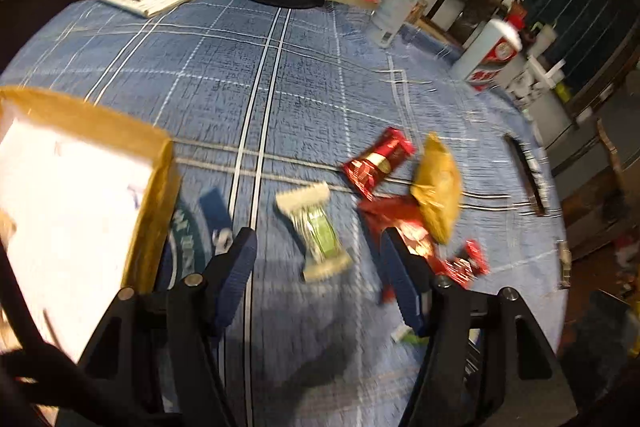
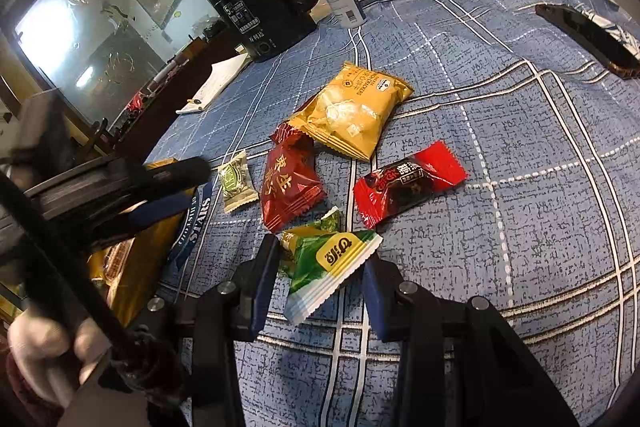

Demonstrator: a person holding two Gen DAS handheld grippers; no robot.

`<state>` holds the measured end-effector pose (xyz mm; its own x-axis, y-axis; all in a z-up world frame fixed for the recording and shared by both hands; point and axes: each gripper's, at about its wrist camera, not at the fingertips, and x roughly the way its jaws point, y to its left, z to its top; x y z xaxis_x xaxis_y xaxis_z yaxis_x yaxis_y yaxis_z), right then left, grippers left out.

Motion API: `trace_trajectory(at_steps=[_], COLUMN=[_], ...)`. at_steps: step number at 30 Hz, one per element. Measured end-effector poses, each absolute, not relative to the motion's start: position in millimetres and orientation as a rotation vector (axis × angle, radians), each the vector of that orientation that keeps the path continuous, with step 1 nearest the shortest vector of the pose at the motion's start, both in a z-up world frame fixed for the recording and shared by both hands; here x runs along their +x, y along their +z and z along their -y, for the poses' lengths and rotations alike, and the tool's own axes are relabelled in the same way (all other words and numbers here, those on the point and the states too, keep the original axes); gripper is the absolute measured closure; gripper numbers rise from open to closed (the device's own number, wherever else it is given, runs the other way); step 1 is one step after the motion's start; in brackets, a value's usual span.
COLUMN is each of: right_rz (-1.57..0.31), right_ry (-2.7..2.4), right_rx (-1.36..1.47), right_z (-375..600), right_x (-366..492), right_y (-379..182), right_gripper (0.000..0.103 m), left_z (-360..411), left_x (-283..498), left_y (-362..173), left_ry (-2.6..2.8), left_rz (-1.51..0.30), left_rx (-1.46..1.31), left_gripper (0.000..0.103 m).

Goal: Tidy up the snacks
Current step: 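Grasp the green-white packet with the right tool while the left grasps a small green packet, then carry both packets over the white tray and open both tools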

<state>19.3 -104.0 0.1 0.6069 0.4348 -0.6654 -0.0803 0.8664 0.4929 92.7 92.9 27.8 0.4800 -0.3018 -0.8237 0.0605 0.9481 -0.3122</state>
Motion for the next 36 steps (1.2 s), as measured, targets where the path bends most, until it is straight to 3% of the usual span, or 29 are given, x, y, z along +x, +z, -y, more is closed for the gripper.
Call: trace_trajectory(at_steps=[1, 3, 5, 20, 36], right_rz=[-0.874, -0.874, -0.872, -0.839, -0.789], right_ry=[0.312, 0.316, 0.316, 0.248, 0.341], right_rx=[0.448, 0.453, 0.454, 0.419, 0.315], right_z=[104, 105, 105, 107, 31], right_x=[19, 19, 18, 7, -44], right_y=[0, -1, -1, 5, 66], right_gripper=[0.064, 0.064, 0.064, 0.066, 0.066], left_z=[-89, -82, -79, -113, -270], left_x=[99, 106, 107, 28, -69], left_y=[22, 14, 15, 56, 78], left_ry=[-0.223, -0.218, -0.220, -0.290, -0.191], left_rz=[-1.064, -1.081, -1.066, -0.937, -0.789], left_rx=[-0.236, -0.202, -0.169, -0.230, -0.487], left_gripper=[0.047, 0.072, 0.082, 0.084, 0.084])
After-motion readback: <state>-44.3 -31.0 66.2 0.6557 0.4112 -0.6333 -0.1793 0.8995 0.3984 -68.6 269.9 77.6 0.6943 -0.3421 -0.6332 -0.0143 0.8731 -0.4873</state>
